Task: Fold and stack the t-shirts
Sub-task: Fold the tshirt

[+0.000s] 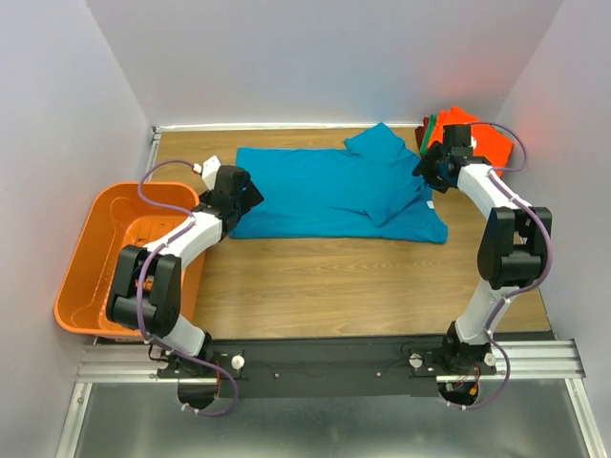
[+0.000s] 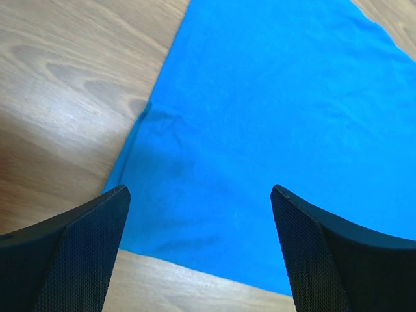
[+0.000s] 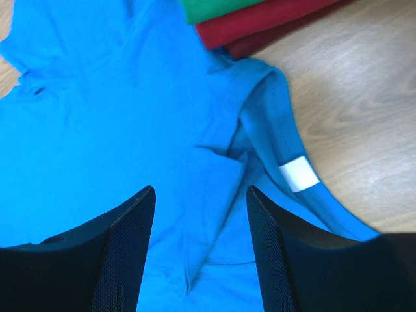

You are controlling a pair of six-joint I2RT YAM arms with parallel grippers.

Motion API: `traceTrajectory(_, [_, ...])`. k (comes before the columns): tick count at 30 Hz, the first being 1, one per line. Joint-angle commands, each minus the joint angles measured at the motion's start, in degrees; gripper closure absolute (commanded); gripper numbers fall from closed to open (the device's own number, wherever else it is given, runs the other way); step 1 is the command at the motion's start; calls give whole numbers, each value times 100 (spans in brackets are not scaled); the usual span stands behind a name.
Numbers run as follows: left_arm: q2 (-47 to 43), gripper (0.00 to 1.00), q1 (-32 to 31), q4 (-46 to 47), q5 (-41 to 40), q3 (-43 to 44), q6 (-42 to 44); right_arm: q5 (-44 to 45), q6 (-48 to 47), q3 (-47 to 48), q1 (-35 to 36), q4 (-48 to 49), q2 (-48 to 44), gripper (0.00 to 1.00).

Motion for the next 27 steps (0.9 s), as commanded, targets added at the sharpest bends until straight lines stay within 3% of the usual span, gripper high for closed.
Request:
traceTrajectory(1, [-185,6,-277,223,-15,-177,240,-428,-249,-254,84,198,-307,35])
traceTrajectory(6, [-203,7,-602,328,20,-292,284,213,-460,-588,629,189,-422,36])
traceTrajectory(16, [70,9,-840,328,135,-169,434,600,-337,-976,1104,207,-158,51])
traceTrajectory(27, [87,9,-840,302,126,-125,416,899,-363,-1029,1377,215,114,52])
